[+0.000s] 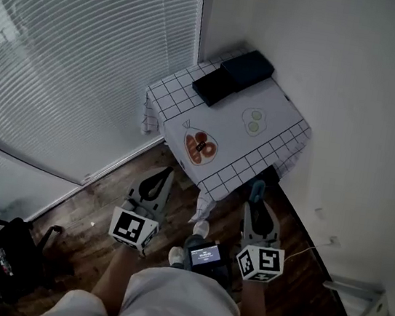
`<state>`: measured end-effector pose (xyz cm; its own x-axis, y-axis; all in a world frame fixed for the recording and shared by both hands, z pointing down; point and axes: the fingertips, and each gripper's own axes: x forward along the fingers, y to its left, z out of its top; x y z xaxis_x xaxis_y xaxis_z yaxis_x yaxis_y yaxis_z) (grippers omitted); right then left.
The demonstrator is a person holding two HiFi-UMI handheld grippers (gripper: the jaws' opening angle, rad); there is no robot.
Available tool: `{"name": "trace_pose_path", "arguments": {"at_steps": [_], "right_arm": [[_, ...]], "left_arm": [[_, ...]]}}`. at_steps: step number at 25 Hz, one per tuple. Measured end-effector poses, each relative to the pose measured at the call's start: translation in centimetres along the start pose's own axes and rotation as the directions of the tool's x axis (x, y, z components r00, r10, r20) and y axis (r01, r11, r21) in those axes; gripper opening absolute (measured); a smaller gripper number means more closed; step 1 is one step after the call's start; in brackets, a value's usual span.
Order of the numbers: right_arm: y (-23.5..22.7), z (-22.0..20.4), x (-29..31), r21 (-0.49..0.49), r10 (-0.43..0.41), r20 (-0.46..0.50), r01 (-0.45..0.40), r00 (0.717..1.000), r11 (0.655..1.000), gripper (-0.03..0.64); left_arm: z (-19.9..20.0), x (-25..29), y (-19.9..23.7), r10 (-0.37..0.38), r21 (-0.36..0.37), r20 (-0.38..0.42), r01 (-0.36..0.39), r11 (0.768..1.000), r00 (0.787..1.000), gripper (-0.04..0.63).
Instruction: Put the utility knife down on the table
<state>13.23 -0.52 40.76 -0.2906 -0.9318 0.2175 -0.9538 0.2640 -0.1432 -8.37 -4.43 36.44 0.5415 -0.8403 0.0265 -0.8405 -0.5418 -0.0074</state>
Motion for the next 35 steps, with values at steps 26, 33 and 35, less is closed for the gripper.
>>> {"name": "trace_pose_path", "arguments": {"at_steps": [26,33,35], "right_arm": [[-5.1,1.3,13.8,-0.008,0.002,-0.08,-0.002,0.997,1.0,0.132],[-5.2,-0.1,15.9,-0.013,-0.027,-0.124,0.026,0.992,1.0,0.132],[-5.4,-0.8,16.4,-0.013,-0.037,-0.141,0.035,0.989,0.999,0.132]], "left_arm": [[-1.8,13.3,6.6,-0.027,-0.001,-0.063,0.027,1.0,0.998,0.008],[-3.5,15.7,7.5,-0.065,-0.027,-0.099,0.062,0.998,0.993,0.008],[-4.3,16.4,7.5,-0.08,-0.032,-0.108,0.077,0.997,0.991,0.008]]}}
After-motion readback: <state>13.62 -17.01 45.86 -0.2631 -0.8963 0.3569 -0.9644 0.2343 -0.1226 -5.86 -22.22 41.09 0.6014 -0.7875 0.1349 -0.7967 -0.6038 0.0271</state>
